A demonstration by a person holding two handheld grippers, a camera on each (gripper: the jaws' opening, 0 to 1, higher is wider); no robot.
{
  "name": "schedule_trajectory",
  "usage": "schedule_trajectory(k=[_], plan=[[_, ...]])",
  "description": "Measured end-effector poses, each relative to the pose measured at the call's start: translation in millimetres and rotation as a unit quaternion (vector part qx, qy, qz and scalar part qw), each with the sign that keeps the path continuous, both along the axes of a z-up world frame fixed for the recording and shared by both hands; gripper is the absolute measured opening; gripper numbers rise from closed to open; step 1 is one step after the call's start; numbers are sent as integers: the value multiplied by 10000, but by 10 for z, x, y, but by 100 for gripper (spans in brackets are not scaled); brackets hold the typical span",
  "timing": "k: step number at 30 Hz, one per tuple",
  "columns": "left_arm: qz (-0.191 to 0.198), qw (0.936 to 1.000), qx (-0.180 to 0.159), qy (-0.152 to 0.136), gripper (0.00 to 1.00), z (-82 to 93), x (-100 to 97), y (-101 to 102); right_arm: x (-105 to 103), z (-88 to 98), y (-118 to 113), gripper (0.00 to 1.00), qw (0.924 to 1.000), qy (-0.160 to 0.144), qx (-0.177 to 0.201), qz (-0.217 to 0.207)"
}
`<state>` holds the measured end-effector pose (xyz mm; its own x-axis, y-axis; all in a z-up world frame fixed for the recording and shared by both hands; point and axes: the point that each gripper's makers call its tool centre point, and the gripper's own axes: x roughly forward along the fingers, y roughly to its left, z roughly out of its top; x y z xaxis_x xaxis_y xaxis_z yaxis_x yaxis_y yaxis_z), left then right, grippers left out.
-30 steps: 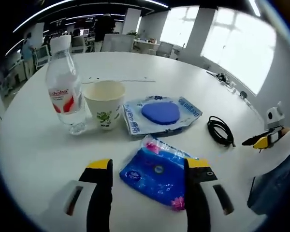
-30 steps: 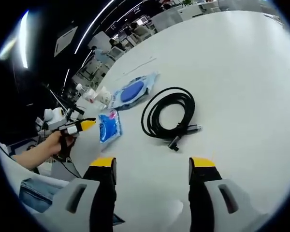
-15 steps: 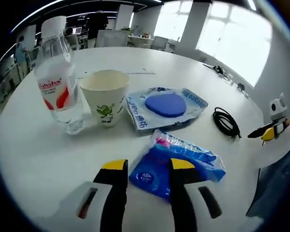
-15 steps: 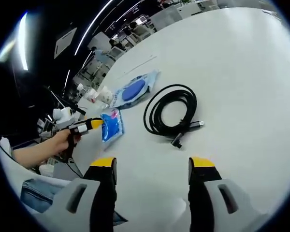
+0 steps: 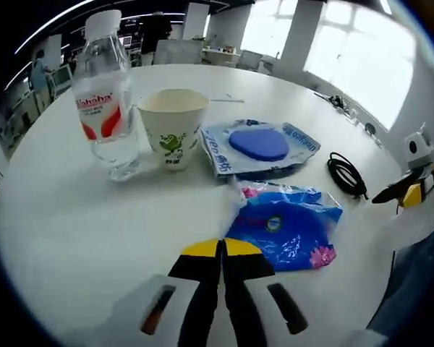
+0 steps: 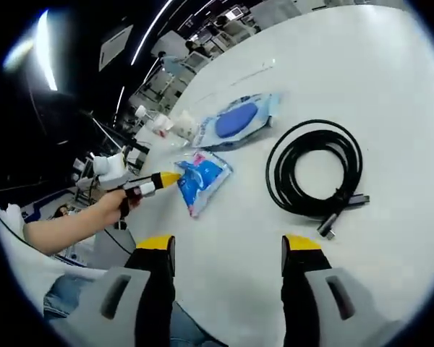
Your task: Arrange the tabletop items into an orderly group along one side of the table until the central work area is clear of visible clutter.
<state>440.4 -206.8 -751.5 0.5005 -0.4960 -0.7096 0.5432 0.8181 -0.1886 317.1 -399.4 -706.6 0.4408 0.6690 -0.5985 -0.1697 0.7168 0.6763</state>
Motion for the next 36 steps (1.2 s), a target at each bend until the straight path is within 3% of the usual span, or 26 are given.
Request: schedule_trajectory(k=[7, 11, 14, 18, 21, 23, 30, 32, 36], plan=[[93, 9999, -63, -48, 0, 52, -71, 37, 218, 59, 465, 52, 9995, -28, 33, 324], [182, 9998, -102, 4, 0, 49, -127, 41, 366, -76, 655, 50, 9981, -29, -359, 507], [285, 9995, -169, 17, 0, 73, -173, 34, 477, -112, 754, 45, 9991, 79, -258, 332], [461, 9983, -349, 43, 0, 119, -216, 37, 553, -236, 736, 36, 9988, 428, -33, -221], [587, 9969, -521, 75, 0, 161, -257, 45, 530, -332, 692, 23, 9983, 518, 18, -267], [614, 9965, -559, 68, 0, 190, -273, 45, 531, -325, 672, 14, 9983, 478, 69, -325], [869, 9918, -930, 85, 0, 327, -283, 33, 537, -384, 703, 10, 9982, 448, 195, -355], [888, 9914, -957, 35, 0, 372, -286, 28, 542, -381, 717, 0, 9988, 366, 158, -285], [1013, 9883, -1137, 8, 0, 455, -288, 39, 581, -316, 654, 0, 9994, 176, 141, -280]])
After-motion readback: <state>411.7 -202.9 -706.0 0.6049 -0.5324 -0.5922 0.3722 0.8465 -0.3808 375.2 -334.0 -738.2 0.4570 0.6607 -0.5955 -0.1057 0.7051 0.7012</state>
